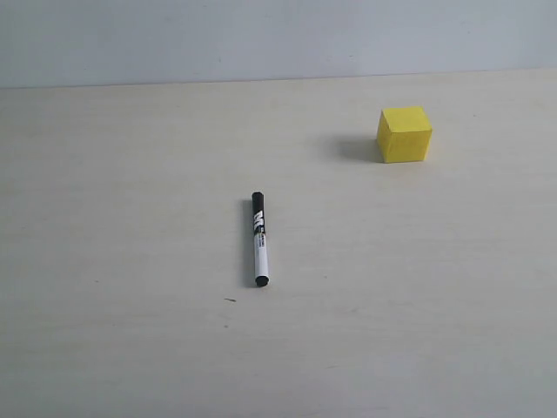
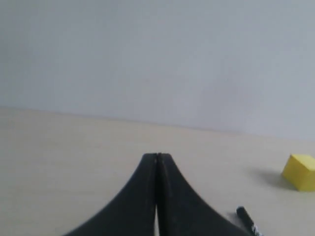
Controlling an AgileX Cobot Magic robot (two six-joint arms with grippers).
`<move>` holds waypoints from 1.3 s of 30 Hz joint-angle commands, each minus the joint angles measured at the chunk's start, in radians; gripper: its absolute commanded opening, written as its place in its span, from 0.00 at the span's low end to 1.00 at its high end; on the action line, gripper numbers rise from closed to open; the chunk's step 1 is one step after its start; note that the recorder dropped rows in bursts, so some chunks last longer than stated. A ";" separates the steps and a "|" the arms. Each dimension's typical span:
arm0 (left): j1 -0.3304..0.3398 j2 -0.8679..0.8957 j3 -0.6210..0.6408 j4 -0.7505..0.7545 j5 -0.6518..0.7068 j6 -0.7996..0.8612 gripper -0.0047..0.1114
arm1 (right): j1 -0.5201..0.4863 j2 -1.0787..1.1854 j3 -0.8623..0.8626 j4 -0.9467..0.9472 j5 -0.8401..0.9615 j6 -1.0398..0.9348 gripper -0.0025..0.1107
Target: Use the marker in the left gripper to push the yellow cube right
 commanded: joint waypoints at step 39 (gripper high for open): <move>0.104 -0.235 0.003 0.007 0.178 0.023 0.04 | 0.001 -0.005 0.004 -0.002 -0.005 -0.001 0.02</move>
